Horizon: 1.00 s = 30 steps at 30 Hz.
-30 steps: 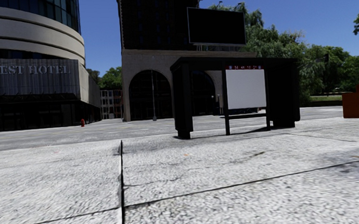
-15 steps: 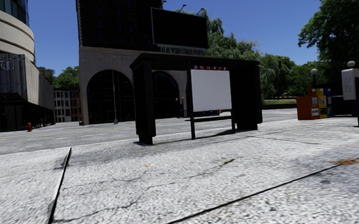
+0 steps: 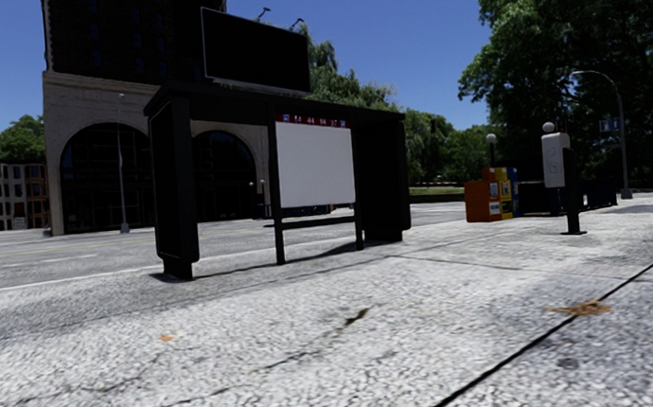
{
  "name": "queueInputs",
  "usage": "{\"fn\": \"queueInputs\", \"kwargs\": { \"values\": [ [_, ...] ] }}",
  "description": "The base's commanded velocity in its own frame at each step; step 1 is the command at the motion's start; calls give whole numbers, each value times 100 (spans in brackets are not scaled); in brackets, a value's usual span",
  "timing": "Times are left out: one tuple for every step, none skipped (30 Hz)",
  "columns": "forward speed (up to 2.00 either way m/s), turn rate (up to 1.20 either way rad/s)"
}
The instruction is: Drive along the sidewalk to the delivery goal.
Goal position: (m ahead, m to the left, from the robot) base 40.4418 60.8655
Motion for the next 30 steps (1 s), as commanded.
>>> {"fn": "queueInputs", "kwargs": {
  "values": [
    [114,-49],
    [114,-49],
    [114,-49],
    [114,-49],
    [114,-49],
    [114,-49],
    [114,-49],
    [114,-49],
    [114,-49],
    [114,-49],
    [117,-49],
    [122,-49],
    [126,-49],
    [129,-49],
    [129,-49],
    [140,-49],
    [149,-49],
    [156,-49],
    [156,-49],
    [163,-49],
    [166,-49],
    [167,-49],
    [167,-49],
    [168,-49],
    [169,-49],
    [169,-49],
    [169,-49],
    [169,-49],
    [169,-49],
    [169,-49]
  ]
}}
